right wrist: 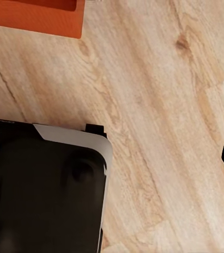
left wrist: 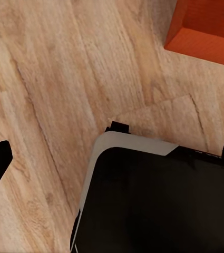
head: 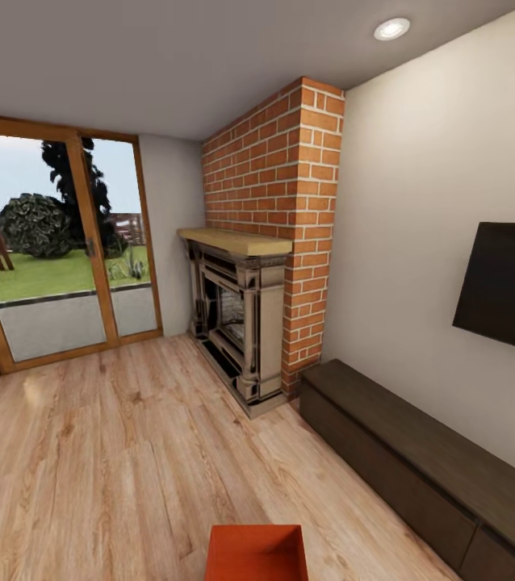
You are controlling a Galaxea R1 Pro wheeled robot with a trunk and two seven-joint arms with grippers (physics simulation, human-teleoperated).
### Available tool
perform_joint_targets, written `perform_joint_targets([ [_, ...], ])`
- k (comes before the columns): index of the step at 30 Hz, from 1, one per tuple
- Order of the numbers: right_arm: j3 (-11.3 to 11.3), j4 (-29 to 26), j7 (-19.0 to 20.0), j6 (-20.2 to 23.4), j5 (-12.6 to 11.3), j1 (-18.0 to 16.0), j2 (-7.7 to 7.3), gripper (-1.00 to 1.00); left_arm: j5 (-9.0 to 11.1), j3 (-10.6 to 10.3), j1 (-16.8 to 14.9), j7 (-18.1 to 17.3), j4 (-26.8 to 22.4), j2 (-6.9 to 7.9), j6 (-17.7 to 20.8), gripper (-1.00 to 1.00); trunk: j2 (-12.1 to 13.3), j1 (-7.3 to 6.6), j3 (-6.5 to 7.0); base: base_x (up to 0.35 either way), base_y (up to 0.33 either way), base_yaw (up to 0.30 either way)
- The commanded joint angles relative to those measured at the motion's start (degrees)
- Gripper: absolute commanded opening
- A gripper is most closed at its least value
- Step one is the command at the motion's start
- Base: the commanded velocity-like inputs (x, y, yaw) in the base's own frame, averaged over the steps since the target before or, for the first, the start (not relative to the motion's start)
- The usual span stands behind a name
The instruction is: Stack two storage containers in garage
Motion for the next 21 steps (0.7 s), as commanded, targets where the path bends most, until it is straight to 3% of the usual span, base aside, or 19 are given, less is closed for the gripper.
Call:
perform_joint_targets([
  [1, -0.1, 0.2, -0.1, -0.4, 0.5, -0.1, -0.01, 1.00, 0.5, -0.5, 0.0, 0.1, 0.0, 0.00, -0.1, 1.00, 0.0, 0.02, -0.03, 0.000, 0.000, 0.000],
  [21, -0.1, 0.2, -0.1, -0.5, 0.6, -0.1, -0.10, 1.00, 0.4, -0.5, 0.0, 0.2, 0.0, -0.11, -0.1, 1.00, 0.0, 0.02, -1.59, 0.000, 0.000, 0.000],
])
